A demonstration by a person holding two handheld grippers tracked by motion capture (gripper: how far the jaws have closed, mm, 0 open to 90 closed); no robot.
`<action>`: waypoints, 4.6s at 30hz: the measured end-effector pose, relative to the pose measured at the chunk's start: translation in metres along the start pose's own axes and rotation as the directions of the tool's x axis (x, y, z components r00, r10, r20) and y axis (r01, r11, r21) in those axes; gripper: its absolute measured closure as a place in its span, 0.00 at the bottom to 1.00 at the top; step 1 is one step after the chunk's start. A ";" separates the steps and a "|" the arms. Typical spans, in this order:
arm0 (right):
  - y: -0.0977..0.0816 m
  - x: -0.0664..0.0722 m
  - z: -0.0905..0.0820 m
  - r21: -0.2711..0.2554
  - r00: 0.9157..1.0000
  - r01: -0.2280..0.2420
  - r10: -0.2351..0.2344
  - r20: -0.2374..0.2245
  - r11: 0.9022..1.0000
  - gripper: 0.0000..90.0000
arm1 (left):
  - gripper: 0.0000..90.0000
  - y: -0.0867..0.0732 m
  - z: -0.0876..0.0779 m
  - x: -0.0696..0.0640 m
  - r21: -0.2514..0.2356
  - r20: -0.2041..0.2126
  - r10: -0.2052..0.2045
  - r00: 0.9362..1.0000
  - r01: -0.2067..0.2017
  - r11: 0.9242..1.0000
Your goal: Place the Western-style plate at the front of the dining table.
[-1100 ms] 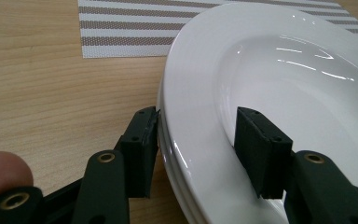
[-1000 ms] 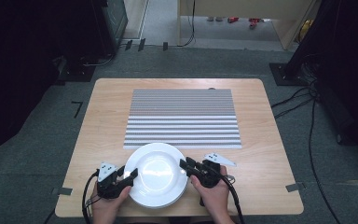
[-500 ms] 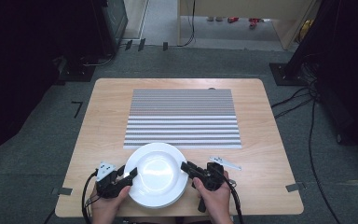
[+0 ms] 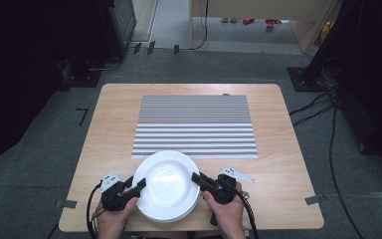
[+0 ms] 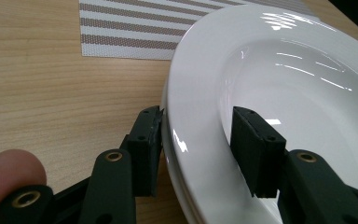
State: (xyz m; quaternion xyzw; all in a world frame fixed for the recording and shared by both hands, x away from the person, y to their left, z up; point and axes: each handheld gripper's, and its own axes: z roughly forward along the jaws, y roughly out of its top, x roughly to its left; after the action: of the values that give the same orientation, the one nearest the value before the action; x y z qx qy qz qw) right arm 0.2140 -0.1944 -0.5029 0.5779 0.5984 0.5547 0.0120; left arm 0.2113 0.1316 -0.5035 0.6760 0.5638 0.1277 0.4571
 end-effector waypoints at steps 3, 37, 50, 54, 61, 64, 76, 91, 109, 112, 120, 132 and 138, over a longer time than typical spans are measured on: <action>0.001 0.001 -0.001 -0.027 0.999 0.000 -0.001 -0.044 1.000 0.86 | 0.61 0.000 0.000 0.001 -0.004 0.011 -0.021 1.000 0.021 1.000; 0.001 -0.006 0.015 -0.083 0.993 0.065 -0.072 -0.094 0.994 0.85 | 0.68 0.002 -0.005 0.014 -0.038 0.077 -0.122 0.990 0.125 0.991; 0.001 -0.008 0.018 -0.071 0.993 0.068 -0.074 -0.088 0.995 0.85 | 0.69 0.002 -0.006 0.013 -0.052 0.073 -0.114 0.991 0.118 0.992; 0.000 -0.007 0.018 -0.072 0.993 0.066 -0.072 -0.088 0.995 0.85 | 0.69 0.002 -0.007 0.013 -0.055 0.068 -0.109 0.992 0.113 0.992; 0.001 -0.007 0.018 -0.072 0.994 0.061 -0.067 -0.091 0.996 0.85 | 0.70 0.002 -0.008 0.013 -0.061 0.067 -0.111 0.992 0.115 0.991; 0.000 -0.006 0.018 -0.074 0.994 0.055 -0.062 -0.094 0.996 0.85 | 0.70 0.003 -0.009 0.012 -0.065 0.065 -0.108 0.992 0.113 0.992; -0.001 -0.007 0.019 -0.065 0.995 0.033 -0.040 -0.097 0.997 0.85 | 0.76 0.004 -0.012 0.013 -0.077 0.083 -0.126 0.989 0.132 0.988; 0.000 -0.006 0.017 -0.077 0.994 0.018 -0.027 -0.108 0.997 0.86 | 0.77 0.004 -0.014 0.015 -0.086 0.111 -0.134 0.985 0.144 0.986; 0.000 -0.012 0.016 -0.082 0.994 -0.030 0.021 -0.108 0.996 0.87 | 0.80 0.006 -0.015 0.015 -0.095 0.177 -0.154 0.972 0.173 0.980; 0.000 -0.012 0.015 -0.087 0.994 -0.034 0.024 -0.108 0.996 0.87 | 0.81 0.007 -0.016 0.013 -0.099 0.184 -0.153 0.971 0.173 0.980; 0.007 -0.010 0.006 -0.115 0.992 -0.051 0.036 -0.122 0.992 0.88 | 0.82 0.013 -0.017 0.008 -0.106 0.212 -0.160 0.964 0.185 0.977; 0.033 -0.010 -0.007 -0.151 0.991 -0.055 0.035 -0.131 0.987 0.90 | 0.83 0.037 -0.004 -0.002 -0.090 0.261 -0.176 0.949 0.205 0.974; 0.046 -0.011 -0.009 -0.170 0.991 -0.050 0.027 -0.134 0.984 0.90 | 0.83 0.051 0.001 -0.005 -0.092 0.272 -0.172 0.947 0.203 0.975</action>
State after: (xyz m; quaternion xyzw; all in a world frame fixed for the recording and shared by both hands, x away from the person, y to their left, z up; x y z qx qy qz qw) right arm 0.2427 -0.2214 -0.4755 0.5486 0.5360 0.6415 0.0121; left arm 0.2430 0.1289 -0.4638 0.6017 0.5514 0.0264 0.5773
